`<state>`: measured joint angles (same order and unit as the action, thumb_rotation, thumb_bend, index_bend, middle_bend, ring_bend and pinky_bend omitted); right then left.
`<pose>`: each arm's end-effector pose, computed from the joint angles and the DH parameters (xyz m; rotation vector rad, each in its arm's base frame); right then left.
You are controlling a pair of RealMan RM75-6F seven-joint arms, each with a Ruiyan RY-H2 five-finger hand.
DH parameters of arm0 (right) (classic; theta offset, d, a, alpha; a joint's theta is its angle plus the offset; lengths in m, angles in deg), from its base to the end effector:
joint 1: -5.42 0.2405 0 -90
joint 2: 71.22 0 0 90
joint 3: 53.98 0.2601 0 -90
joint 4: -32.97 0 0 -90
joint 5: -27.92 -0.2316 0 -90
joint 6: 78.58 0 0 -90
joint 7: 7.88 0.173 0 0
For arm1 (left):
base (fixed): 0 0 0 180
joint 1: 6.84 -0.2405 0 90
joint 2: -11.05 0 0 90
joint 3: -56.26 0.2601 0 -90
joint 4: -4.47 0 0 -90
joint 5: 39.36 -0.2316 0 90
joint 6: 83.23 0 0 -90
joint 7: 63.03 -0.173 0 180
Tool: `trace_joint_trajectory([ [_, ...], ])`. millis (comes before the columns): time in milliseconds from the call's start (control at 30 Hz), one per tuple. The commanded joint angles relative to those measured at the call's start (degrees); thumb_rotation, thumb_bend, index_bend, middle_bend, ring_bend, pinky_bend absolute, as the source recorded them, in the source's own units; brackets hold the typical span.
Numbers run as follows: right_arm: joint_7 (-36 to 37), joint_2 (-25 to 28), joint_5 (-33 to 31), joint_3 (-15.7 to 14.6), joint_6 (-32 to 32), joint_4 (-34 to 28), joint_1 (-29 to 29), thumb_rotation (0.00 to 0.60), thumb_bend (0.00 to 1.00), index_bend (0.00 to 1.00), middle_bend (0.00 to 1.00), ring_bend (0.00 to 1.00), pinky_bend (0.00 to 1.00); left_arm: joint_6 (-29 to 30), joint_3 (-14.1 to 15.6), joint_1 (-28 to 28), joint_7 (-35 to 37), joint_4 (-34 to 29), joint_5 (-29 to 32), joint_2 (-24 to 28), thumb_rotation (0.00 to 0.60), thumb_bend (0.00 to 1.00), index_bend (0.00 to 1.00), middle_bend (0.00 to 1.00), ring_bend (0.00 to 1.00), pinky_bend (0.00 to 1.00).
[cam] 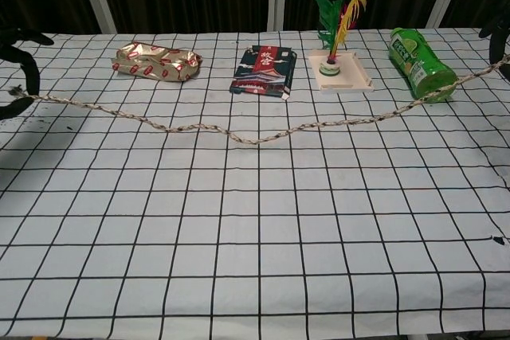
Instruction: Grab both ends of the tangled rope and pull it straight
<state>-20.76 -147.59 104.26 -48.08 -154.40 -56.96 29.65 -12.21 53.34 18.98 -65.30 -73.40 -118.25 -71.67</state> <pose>-0.2428 -0.3179 0.0627 1.5506 -0.8226 0.9713 -0.2682 0.3234 0.0209 -1.6342 -0.9307 -0.9726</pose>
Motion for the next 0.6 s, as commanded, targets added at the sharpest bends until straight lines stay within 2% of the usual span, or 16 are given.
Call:
trace_joint_trajectory([
  [33,0.68,0.12,-0.17,-0.13,-0.21,0.48,-0.75,0.600,0.47,0.68,0.27,0.00,0.00,-0.37,0.31,-0.37,0.26,0.68,-0.23,0.02,0.600,0.43,0.58,0.08,0.00,0.00],
  [233,1.33,-0.75,-0.81,-0.43,1.33,2.79,-1.38,0.600,0.47,0.68,0.27,0.00,0.00,-1.71,0.73,-0.86,0.84,2.35,-0.13,-0.73,0.600,0.43,0.58,0.08,0.00,0.00],
  [600,1.59,-5.61,-1.31,-0.98,3.95,9.90,-1.76,0.600,0.47,0.68,0.26,0.00,0.00,-4.60,0.69,-1.36,2.42,6.98,1.02,-3.11,0.600,0.43,0.58,0.08,0.00,0.00],
])
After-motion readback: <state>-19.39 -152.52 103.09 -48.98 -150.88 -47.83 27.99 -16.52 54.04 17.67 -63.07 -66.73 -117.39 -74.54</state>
